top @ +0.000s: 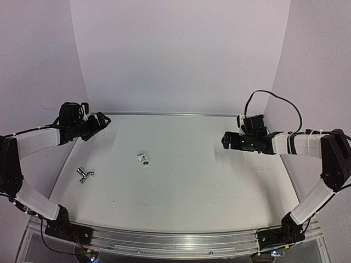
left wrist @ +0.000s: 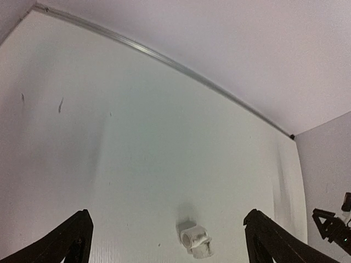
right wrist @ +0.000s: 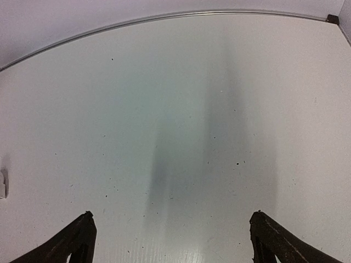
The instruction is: Install the water faucets
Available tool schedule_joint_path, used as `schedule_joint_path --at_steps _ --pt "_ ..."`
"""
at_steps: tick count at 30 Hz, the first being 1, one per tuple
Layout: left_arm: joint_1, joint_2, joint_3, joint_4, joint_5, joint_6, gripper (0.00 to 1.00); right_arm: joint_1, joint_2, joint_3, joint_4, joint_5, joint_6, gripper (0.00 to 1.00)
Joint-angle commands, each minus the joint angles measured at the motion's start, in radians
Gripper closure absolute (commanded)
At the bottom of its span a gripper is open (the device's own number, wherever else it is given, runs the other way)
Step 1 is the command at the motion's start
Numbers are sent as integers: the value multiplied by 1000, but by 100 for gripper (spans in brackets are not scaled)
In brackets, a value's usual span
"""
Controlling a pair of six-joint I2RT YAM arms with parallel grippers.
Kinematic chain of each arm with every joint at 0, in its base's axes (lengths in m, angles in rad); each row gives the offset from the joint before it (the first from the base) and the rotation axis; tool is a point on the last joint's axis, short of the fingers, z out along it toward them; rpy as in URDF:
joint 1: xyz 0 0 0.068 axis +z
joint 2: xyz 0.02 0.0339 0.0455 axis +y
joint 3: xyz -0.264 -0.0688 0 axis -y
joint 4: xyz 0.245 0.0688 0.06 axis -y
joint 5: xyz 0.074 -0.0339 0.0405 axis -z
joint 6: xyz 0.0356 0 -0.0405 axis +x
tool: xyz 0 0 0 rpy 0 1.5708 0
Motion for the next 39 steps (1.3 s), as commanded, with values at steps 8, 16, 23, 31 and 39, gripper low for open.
schedule_joint_path --at_steps 8,16,23,31,39 --pt "-105 26 70 -342 -282 110 0 29 22 63 -124 105 23 2" --pt "-89 -25 12 -506 -500 -51 0 29 -20 -5 -40 -139 20 2" --pt "17 -66 -93 -572 -581 -334 0 34 -21 -15 -14 -201 26 2" --pt "21 -49 -133 -574 -637 -422 10 44 -41 -22 -13 -215 43 2" --pt "21 -3 -131 -531 -659 -419 30 59 -63 -21 -12 -227 49 2"
